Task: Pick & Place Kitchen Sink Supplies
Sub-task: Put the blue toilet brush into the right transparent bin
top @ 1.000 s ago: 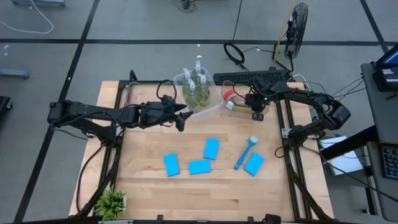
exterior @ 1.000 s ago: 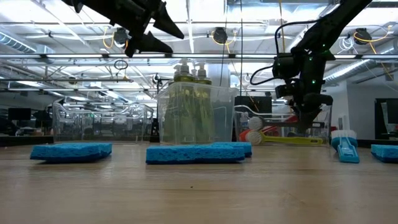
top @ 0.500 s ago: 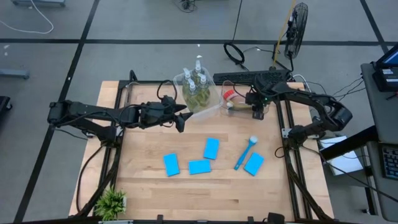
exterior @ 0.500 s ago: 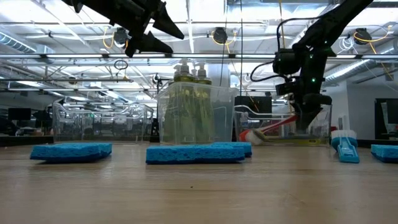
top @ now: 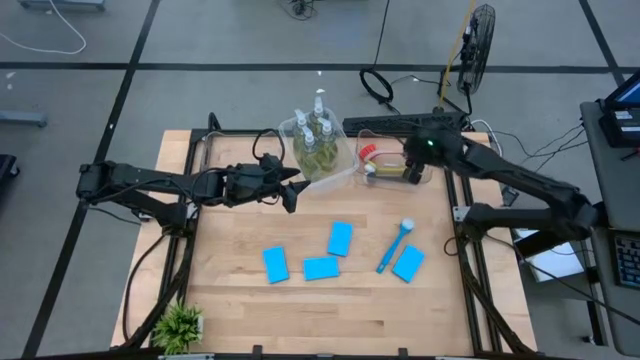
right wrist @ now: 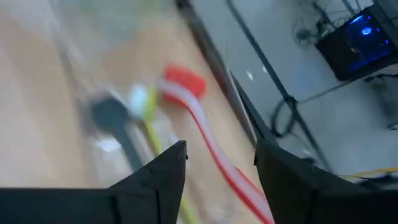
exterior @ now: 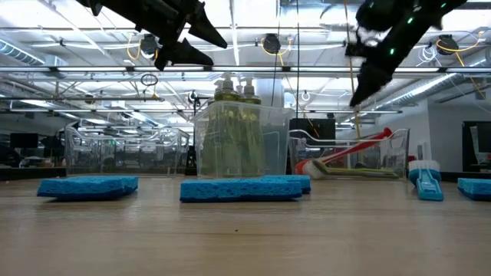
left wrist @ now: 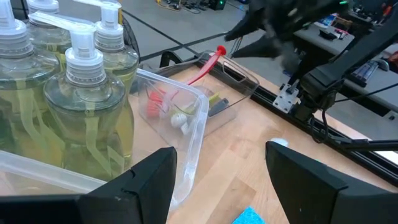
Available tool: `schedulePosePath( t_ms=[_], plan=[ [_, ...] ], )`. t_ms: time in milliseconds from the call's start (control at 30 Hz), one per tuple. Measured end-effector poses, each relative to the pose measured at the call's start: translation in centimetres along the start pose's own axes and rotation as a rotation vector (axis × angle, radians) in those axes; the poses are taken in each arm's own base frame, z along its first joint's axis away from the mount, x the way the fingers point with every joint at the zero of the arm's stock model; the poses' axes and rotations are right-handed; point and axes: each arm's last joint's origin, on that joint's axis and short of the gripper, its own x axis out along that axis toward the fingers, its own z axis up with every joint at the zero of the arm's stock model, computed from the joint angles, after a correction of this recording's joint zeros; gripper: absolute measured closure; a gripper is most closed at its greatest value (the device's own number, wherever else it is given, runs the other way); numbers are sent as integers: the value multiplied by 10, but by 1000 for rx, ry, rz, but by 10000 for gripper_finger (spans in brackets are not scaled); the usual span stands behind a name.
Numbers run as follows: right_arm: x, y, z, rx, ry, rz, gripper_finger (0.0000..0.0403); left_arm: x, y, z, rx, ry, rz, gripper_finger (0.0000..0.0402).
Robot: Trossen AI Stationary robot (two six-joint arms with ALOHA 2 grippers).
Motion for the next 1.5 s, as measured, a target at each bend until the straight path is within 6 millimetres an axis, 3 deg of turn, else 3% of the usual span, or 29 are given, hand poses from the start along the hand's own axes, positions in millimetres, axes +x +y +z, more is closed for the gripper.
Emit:
schedulePosePath(
  t_ms=[167, 367, 533, 733, 833, 967, 1167, 1500],
  plan=[
    [-36, 17, 4, 285, -160, 204, 223, 0, 0, 0, -12, 0, -2, 151],
    [-60, 38, 3, 546, -140, 556, 224, 0, 0, 0, -23, 1, -3, 151],
    [-69, 54, -2, 605, -2, 792, 229, 0, 0, 0, -23, 1, -3, 151],
    [-75, 66, -11, 559, 146, 938, 227, 0, 0, 0, -19, 2, -5, 151],
    [-77, 69, -11, 546, 162, 953, 229, 0, 0, 0, -18, 3, -5, 151],
    [-78, 72, -12, 666, 229, 933, 231, 0, 0, 0, -16, 6, -5, 151],
    [-81, 79, -17, 836, 310, 777, 226, 0, 2, -5, 8, 48, 15, 151],
    [-90, 111, -21, 1116, 408, 614, 229, -1, 7, -16, 79, 166, 45, 151]
  ],
)
